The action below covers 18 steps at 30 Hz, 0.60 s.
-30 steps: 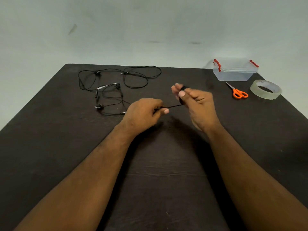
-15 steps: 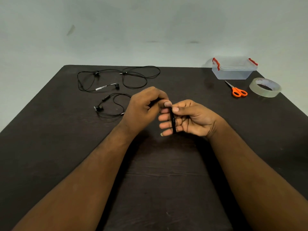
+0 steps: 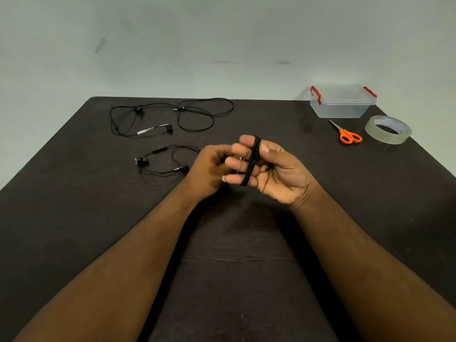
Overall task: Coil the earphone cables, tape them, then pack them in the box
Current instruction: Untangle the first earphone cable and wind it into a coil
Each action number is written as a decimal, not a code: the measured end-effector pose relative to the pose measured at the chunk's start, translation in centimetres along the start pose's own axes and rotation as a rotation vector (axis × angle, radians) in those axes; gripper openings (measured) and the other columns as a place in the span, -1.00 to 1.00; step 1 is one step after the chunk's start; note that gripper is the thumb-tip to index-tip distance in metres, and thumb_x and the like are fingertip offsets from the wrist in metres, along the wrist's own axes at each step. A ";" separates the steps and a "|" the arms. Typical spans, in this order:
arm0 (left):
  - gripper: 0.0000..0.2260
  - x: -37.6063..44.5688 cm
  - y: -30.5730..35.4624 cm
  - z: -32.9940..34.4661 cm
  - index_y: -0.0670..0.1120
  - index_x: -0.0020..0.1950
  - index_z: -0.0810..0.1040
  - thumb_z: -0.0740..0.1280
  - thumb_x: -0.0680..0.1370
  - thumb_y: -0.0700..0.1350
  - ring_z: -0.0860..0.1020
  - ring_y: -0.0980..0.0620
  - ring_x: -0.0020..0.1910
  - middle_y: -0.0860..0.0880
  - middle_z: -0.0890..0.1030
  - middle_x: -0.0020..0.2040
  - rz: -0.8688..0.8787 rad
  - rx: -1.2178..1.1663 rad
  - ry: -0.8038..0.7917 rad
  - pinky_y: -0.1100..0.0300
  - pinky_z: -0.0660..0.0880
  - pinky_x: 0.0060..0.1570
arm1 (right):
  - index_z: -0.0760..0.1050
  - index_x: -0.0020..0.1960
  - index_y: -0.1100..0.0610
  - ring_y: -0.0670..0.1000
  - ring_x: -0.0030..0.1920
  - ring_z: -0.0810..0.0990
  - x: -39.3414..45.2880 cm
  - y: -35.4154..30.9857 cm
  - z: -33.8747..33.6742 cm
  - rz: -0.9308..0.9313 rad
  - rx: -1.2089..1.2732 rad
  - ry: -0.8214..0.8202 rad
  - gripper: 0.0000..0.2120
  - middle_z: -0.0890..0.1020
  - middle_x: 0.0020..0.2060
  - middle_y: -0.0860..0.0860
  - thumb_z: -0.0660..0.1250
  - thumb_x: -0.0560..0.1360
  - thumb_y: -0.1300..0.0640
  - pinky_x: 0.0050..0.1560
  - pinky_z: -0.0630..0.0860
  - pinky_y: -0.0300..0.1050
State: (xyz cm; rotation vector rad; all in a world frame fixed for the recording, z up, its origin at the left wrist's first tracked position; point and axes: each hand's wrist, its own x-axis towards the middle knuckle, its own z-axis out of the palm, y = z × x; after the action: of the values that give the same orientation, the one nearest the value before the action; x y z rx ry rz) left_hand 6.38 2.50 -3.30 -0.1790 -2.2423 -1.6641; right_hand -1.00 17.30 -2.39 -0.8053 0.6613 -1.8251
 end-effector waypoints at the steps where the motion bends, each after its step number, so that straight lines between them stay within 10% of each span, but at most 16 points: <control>1: -0.71 0.1 -0.2 0.1 0.09 -0.32 0.52 0.26 0.46 -0.29 0.48 0.30 -0.42 0.16 0.53 -0.44 0.011 0.095 0.026 0.45 0.37 -0.38 | 0.64 0.11 0.20 0.15 0.09 0.66 0.2 0.0 0.1 -0.053 0.012 0.039 -0.74 0.69 0.03 0.13 0.37 0.44 0.17 0.08 0.58 0.17; 7: -0.85 0.5 -1.5 0.8 -0.15 0.00 0.59 0.35 0.56 -0.08 0.58 0.01 -0.19 -0.08 0.63 -0.18 0.093 0.605 -0.068 0.05 0.51 -0.15 | 0.55 0.15 0.21 0.14 0.17 0.61 1.1 -0.4 -1.3 -0.386 -0.071 0.449 -0.75 0.68 0.07 0.12 0.21 0.53 0.23 0.26 0.49 0.08; 13: -0.83 0.5 -1.6 0.3 0.09 -0.18 0.48 0.21 0.60 0.02 0.50 0.00 -0.11 0.08 0.60 -0.19 0.021 1.013 0.126 0.10 0.14 -0.04 | 0.63 0.05 0.32 -0.09 0.12 0.62 0.8 0.5 -1.7 -0.348 -1.272 0.549 -0.84 0.65 0.08 0.04 0.31 0.53 0.34 0.15 0.55 -0.17; 18: -0.73 0.6 -2.0 -1.0 0.02 -0.25 0.47 0.18 0.61 0.07 0.53 0.04 -0.12 0.10 0.55 -0.31 -0.137 0.888 0.192 0.10 0.04 -0.11 | 0.58 -0.21 0.35 0.16 -0.27 0.64 0.8 0.3 -1.7 -0.234 -1.756 0.473 -0.78 0.69 -0.22 0.23 0.31 0.54 0.24 -0.25 0.50 0.00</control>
State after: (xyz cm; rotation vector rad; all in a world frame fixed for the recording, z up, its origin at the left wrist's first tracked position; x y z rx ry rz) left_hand 5.40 0.91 -4.62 0.3422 -2.6274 -0.5658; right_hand -2.39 16.59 -3.49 -1.5048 2.6776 -1.2258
